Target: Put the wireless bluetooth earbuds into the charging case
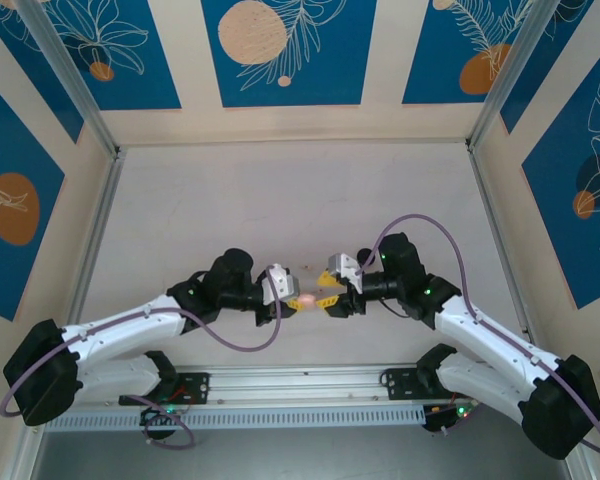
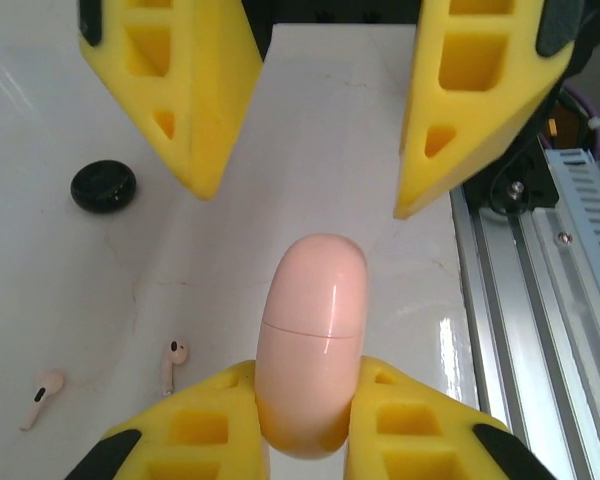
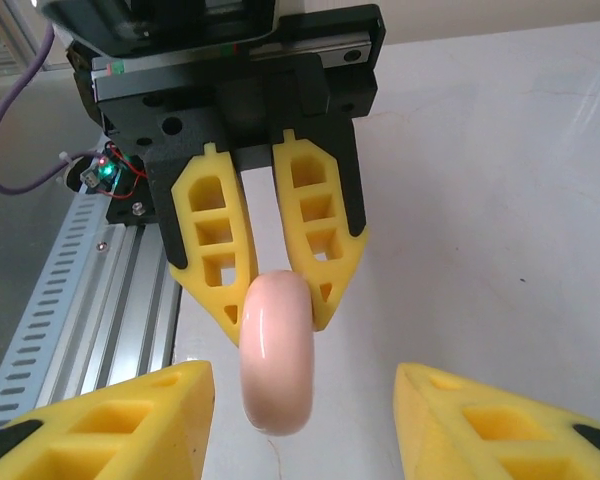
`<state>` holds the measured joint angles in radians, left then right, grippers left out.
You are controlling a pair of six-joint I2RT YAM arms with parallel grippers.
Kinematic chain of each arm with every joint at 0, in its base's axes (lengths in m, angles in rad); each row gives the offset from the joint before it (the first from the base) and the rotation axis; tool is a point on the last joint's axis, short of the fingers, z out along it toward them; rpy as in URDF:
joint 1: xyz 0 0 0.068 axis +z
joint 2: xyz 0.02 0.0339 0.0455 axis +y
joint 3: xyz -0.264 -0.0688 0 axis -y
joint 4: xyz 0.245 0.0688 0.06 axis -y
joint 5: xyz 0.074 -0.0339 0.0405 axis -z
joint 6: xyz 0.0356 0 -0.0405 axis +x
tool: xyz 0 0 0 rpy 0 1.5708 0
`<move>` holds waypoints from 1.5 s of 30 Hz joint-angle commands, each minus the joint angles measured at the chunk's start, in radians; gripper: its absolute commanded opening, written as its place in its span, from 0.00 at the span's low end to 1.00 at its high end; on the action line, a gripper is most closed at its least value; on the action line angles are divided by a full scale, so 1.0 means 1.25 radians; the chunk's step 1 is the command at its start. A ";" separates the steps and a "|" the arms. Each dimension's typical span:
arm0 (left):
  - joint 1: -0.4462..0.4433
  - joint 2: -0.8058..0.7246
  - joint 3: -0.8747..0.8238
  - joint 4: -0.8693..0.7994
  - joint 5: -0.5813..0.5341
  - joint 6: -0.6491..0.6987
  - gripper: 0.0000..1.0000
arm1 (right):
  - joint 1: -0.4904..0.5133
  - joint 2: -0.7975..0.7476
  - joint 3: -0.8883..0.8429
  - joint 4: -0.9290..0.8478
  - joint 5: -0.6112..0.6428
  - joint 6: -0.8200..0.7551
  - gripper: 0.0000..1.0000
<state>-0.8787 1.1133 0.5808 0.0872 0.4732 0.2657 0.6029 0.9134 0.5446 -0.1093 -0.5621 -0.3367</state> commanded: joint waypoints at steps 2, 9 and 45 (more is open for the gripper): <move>0.004 -0.020 -0.024 0.129 0.028 -0.068 0.16 | -0.003 0.009 -0.012 0.058 -0.048 0.037 0.50; 0.005 -0.022 -0.040 0.194 0.019 -0.099 0.16 | -0.004 0.034 -0.003 0.073 -0.059 0.037 0.48; 0.005 0.014 0.067 -0.111 0.089 0.102 0.39 | 0.068 0.112 0.114 -0.126 -0.017 -0.201 0.17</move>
<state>-0.8787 1.1255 0.6353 -0.0456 0.5453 0.3771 0.6781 1.0424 0.6556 -0.2905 -0.5400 -0.5587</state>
